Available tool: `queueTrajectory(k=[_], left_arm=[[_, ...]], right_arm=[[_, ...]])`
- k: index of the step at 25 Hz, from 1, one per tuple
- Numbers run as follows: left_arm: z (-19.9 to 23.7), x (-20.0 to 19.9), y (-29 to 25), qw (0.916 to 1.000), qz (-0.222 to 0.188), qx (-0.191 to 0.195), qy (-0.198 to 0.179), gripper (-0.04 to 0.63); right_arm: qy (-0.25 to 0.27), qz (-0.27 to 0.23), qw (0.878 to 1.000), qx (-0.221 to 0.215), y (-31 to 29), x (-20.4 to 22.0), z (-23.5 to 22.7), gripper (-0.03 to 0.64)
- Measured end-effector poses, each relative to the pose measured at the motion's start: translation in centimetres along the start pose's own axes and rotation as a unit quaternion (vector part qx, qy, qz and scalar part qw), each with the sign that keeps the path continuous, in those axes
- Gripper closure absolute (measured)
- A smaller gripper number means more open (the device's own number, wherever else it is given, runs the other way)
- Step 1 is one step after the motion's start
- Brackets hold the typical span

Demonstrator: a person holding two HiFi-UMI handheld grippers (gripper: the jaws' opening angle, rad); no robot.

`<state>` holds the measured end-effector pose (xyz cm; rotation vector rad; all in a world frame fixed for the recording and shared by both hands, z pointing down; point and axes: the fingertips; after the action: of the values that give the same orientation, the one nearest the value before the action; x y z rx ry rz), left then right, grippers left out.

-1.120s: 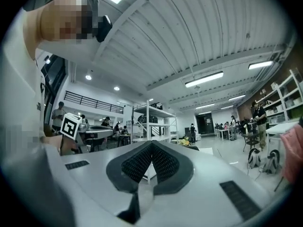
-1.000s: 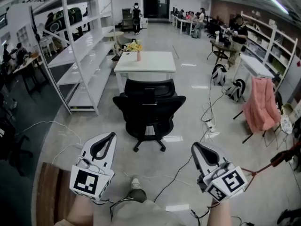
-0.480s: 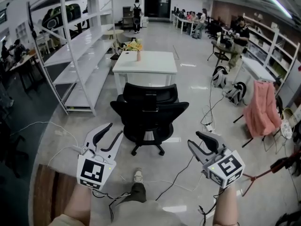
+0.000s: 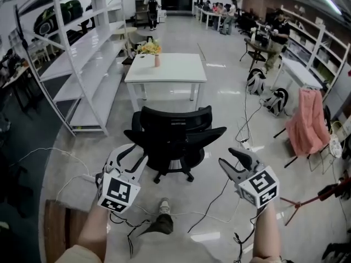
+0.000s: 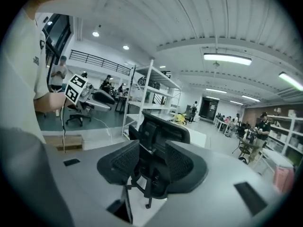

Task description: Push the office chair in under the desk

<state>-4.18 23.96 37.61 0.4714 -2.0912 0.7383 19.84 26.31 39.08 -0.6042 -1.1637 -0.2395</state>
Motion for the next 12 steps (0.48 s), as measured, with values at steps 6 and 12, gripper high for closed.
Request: queueTrajectory(k=[6,12], left_arm=[[1.5,2.6,-5.4,0.9970,0.012,0.058,-0.050,0.353],[4.1,7.7,-10.7,0.9881,0.080,0.091,-0.095,0.339]], right_arm=[[-0.007,0.051,0.999,-0.010,-6.7,2.6,-2.4,0.436],[0.019,0.105,0.994,-0.019,-12.7,4.7,-4.3,0.398]])
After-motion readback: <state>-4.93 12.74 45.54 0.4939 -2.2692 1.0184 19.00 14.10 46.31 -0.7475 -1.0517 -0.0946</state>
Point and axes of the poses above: the fingertips, and each gripper's own axes: y backward along the fingers, z to its left, x out of its underside, and after that the axes turned 6 degrees about x, right-handed
